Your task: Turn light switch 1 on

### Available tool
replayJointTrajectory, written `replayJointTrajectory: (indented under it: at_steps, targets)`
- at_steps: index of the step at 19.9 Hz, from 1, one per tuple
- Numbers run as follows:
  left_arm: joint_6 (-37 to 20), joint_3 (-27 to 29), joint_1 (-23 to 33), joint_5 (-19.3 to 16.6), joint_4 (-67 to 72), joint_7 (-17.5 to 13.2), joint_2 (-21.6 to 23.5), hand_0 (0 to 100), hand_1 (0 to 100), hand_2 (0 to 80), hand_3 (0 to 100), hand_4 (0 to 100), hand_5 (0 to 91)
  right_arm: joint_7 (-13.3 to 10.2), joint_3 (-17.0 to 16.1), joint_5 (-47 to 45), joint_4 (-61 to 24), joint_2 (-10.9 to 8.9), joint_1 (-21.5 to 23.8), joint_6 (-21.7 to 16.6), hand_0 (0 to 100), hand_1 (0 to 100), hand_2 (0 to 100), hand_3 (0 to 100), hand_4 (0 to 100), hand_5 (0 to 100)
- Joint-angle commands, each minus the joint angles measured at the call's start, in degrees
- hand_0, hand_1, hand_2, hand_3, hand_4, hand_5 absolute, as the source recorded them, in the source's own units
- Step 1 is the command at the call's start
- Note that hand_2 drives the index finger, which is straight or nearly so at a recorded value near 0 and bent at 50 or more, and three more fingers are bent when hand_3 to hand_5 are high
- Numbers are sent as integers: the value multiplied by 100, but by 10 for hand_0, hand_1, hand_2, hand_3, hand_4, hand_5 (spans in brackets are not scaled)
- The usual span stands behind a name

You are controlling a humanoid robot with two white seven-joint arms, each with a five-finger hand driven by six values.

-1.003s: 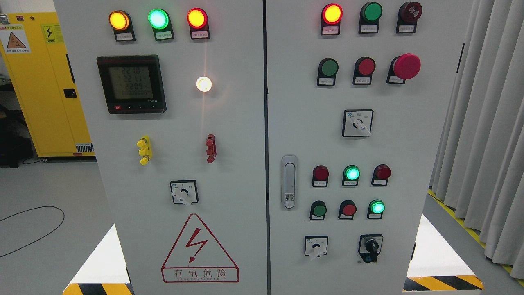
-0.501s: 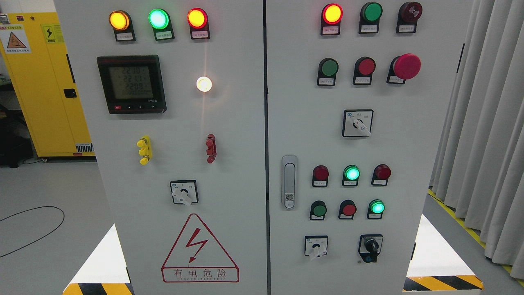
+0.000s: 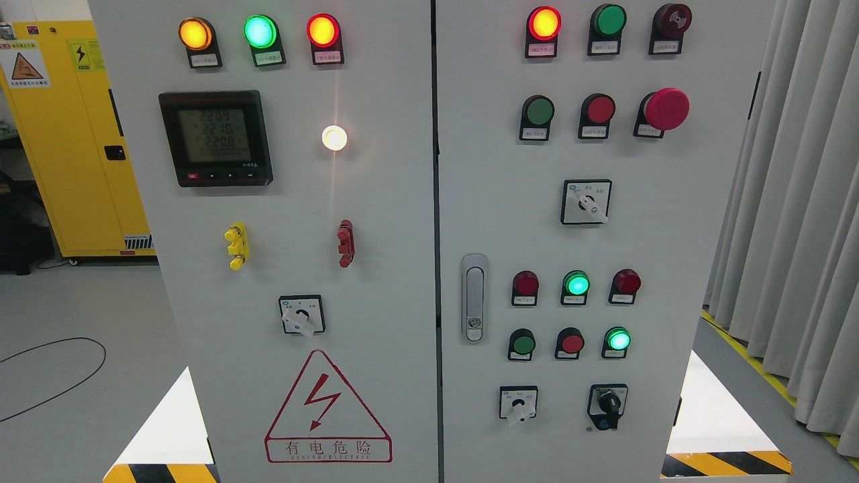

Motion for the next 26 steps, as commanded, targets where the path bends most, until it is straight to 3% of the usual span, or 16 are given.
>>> replayJointTrajectory:
  at_steps: [1, 7, 11, 18, 26]
  targets:
    - [373, -178, -117, -640, 1639, 238, 5, 181, 60, 0, 0, 0, 0, -1, 0, -7, 0, 0, 0, 2, 0, 500, 40, 0, 0, 0]
    - [558, -528, -249, -773, 1815, 291, -57, 185, 38, 0, 0, 0, 0, -1, 0, -7, 0, 0, 0, 2, 0, 500, 40, 0, 0, 0]
    - [549, -538, -407, -746, 1815, 537, -48, 187, 18, 0, 0, 0, 0, -1, 0, 2, 0, 0, 0, 2, 0, 500, 40, 0, 0, 0]
    - [540, -529, -662, -676, 1886, 713, -57, 185, 0, 0, 0, 0, 0, -1, 0, 2, 0, 0, 0, 2, 0, 500, 40, 0, 0, 0]
    - [540, -529, -689, -676, 1921, 678, -110, 184, 0, 0, 0, 0, 0, -1, 0, -7, 0, 0, 0, 2, 0, 500, 40, 0, 0, 0]
